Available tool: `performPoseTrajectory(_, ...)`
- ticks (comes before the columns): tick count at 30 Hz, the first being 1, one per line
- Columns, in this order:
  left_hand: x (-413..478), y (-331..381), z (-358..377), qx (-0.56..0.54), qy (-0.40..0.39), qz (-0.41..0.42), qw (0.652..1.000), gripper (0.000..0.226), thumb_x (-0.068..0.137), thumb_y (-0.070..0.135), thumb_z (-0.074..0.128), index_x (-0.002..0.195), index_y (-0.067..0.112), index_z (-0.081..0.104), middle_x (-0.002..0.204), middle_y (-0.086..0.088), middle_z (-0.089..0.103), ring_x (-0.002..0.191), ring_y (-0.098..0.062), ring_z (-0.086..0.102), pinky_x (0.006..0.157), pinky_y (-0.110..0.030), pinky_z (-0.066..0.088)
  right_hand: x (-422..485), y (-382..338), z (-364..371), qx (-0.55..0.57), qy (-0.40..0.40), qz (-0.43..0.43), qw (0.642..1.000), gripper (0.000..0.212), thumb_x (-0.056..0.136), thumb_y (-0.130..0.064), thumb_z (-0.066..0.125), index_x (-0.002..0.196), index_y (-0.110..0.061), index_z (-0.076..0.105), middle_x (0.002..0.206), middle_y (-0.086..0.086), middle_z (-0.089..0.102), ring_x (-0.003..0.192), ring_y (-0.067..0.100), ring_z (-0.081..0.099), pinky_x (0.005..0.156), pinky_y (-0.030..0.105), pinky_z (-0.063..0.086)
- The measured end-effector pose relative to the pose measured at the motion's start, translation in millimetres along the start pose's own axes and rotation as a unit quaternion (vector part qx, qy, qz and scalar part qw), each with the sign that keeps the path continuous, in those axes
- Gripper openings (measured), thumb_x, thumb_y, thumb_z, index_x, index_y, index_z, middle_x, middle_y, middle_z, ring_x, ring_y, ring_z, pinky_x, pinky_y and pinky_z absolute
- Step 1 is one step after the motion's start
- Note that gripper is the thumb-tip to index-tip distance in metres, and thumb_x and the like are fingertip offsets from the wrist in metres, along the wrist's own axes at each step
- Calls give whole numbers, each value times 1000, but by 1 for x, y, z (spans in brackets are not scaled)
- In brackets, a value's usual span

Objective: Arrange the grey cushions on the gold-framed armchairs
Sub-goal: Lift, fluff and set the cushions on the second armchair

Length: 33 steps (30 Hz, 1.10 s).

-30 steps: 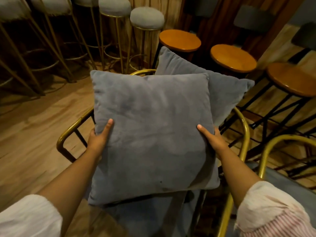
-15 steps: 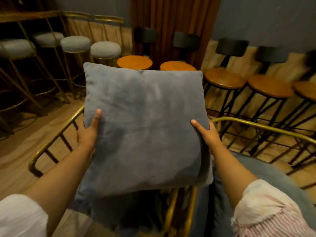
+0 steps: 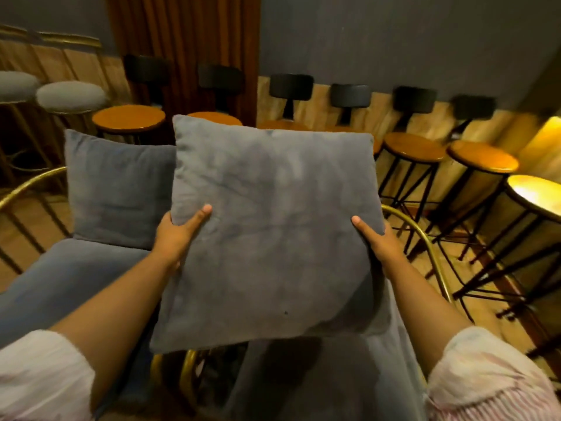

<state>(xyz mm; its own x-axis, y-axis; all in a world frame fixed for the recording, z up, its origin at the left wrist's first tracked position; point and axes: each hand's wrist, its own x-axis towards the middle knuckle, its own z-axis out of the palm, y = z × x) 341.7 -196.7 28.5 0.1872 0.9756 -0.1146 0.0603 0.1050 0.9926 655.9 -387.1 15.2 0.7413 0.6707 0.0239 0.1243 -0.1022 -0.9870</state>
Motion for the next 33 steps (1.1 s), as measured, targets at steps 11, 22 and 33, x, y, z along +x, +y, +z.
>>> performPoseTrajectory(11,76,3,134,47,-134,0,990,102,58,17,88,142,21,31,140,-9,49,125,-31,51,97,-48,48,87,24,-91,-16,41,6,999,83,59,-32,87,132,-28,46,119,-9,61,107,8,60,98,36,47)
performPoseTrajectory(22,218,-48,262,33,-166,18,985,101,68,23,81,146,26,17,149,-3,36,132,-26,42,102,-42,44,239,93,-87,-13,100,2,995,117,30,-39,91,132,-32,34,126,-11,51,122,15,48,100,36,44)
performPoseTrajectory(33,230,-173,298,117,-134,-9,984,107,72,24,79,150,19,7,157,-6,25,142,-26,31,116,-40,29,238,222,-72,-49,180,58,981,105,56,-36,88,141,-30,28,144,-5,42,128,17,44,107,39,40)
